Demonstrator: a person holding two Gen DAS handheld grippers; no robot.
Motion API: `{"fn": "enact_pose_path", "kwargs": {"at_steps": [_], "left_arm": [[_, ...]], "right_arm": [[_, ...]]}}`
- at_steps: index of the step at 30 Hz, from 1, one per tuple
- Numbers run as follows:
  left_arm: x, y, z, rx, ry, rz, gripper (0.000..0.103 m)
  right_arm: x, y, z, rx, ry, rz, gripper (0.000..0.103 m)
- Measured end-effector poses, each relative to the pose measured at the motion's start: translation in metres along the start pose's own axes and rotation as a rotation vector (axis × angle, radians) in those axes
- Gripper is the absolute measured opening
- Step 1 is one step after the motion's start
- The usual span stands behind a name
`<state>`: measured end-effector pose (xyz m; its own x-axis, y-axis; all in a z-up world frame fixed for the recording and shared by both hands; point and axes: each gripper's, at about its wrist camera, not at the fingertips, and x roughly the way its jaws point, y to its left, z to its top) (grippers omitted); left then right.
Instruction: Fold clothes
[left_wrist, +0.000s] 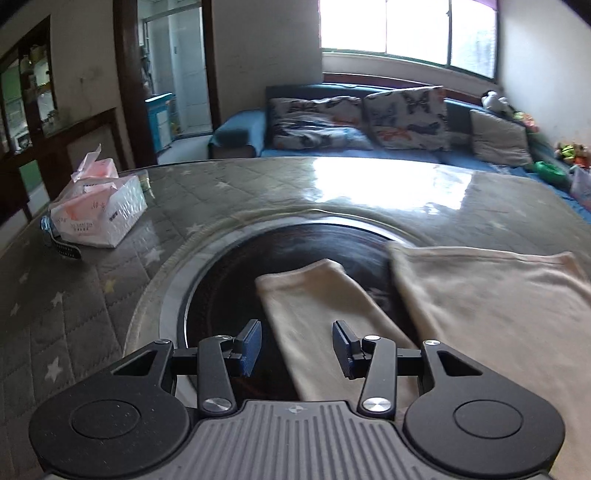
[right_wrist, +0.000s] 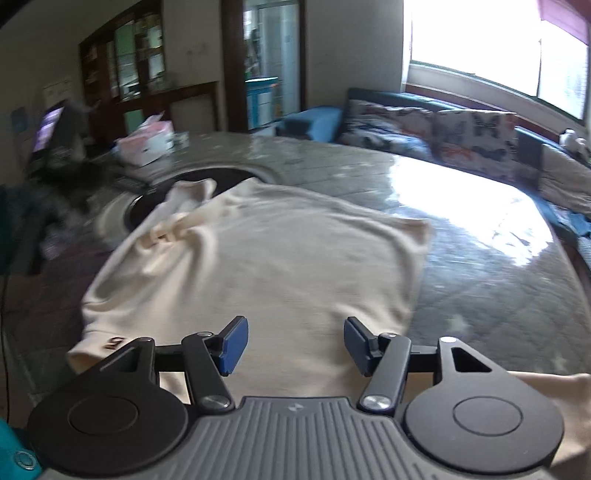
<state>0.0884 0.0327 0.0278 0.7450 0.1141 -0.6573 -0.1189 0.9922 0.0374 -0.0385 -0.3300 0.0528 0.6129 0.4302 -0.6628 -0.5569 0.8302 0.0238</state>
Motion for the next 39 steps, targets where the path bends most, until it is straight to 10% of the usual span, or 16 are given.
{"fn": "enact_pose_path", "kwargs": {"at_steps": [7,14,39], "left_arm": [[0.035,0.005,0.013,-0.025,0.032,0.034,0.044],[0.035,0.004,0.013,-0.013,0.002,0.021,0.004],[-0.045,0.090,-0.037,-0.186,-0.069,0.269,0.003]], "right_arm": [[0.009,0.015,-0.001,-0.018,0.027,0.047,0.061],[0.014,0.023,0.002,-0.045,0.034,0.059,0.061],[0.030,0.115,0.004,-0.348,0.071,0.332,0.055]]}}
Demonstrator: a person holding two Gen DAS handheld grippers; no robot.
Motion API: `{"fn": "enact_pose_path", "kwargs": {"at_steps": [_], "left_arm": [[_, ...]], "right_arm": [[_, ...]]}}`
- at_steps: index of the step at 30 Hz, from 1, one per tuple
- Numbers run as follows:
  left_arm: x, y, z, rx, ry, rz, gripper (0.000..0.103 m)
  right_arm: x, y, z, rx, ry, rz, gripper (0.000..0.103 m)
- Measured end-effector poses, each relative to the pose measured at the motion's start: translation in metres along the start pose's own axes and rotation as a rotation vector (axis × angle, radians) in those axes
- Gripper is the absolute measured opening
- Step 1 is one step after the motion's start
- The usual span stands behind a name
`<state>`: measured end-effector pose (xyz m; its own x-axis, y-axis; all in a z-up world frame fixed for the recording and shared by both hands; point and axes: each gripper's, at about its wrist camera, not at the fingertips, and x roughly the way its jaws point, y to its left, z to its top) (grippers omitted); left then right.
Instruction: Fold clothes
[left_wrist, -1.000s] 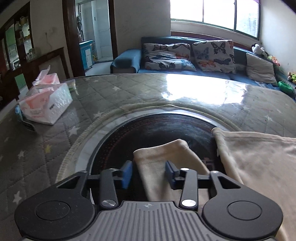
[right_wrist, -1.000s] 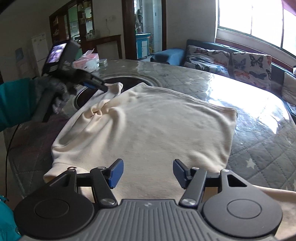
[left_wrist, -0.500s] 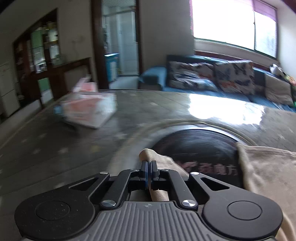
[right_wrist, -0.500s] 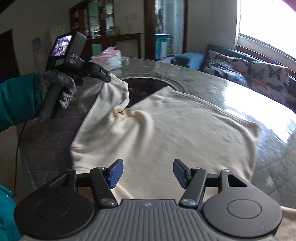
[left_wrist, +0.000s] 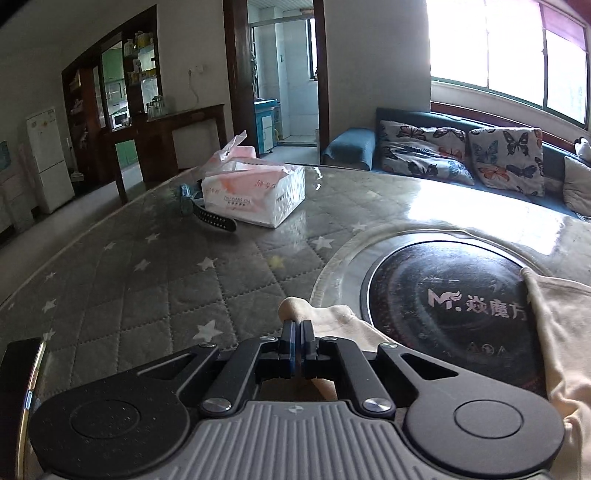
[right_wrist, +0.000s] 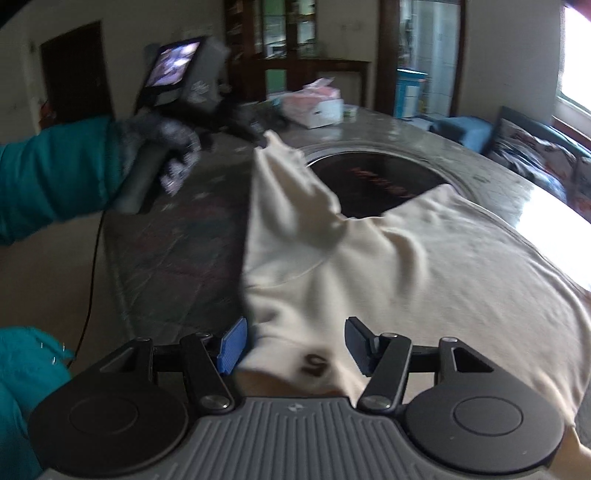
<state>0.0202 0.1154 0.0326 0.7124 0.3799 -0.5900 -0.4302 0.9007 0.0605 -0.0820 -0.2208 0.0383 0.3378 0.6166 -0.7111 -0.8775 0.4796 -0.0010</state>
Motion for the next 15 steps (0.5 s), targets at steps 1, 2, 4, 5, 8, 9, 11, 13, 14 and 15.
{"fn": "enact_pose_path", "kwargs": {"at_steps": [1,2,4,5,8,9,11,13,14,15], "left_arm": [[0.001,0.000,0.000,-0.001,0.000,0.002,0.003],[0.001,0.001,0.000,-0.001,0.000,0.005,0.003],[0.000,0.002,0.001,-0.008,0.000,0.009,0.003],[-0.002,0.003,0.002,-0.015,-0.003,0.009,0.003],[-0.015,0.008,0.006,-0.033,-0.035,0.006,0.002],[-0.020,0.010,0.007,-0.033,-0.045,0.008,0.002],[-0.022,0.013,0.005,-0.023,-0.048,0.024,0.002],[-0.017,0.016,-0.001,-0.013,-0.018,0.042,0.002],[-0.014,0.018,-0.004,-0.010,-0.002,0.050,0.002],[-0.011,0.020,-0.007,-0.007,0.015,0.058,0.002]], "right_arm": [[0.002,0.004,0.000,-0.017,0.008,0.004,0.054],[0.004,0.007,-0.001,-0.025,0.015,0.005,0.047],[0.007,0.011,-0.001,-0.035,0.025,0.002,0.038],[0.008,0.012,-0.001,-0.038,0.028,0.000,0.026],[0.000,0.011,0.000,-0.035,0.016,0.032,0.012],[-0.003,0.011,0.000,-0.041,0.015,0.041,0.011],[-0.004,0.012,-0.002,-0.050,0.024,0.062,0.011],[-0.001,0.015,-0.005,-0.059,0.038,0.086,0.011],[-0.001,0.015,-0.005,-0.062,0.039,0.090,0.012],[-0.001,0.015,-0.005,-0.066,0.038,0.092,0.013]]}}
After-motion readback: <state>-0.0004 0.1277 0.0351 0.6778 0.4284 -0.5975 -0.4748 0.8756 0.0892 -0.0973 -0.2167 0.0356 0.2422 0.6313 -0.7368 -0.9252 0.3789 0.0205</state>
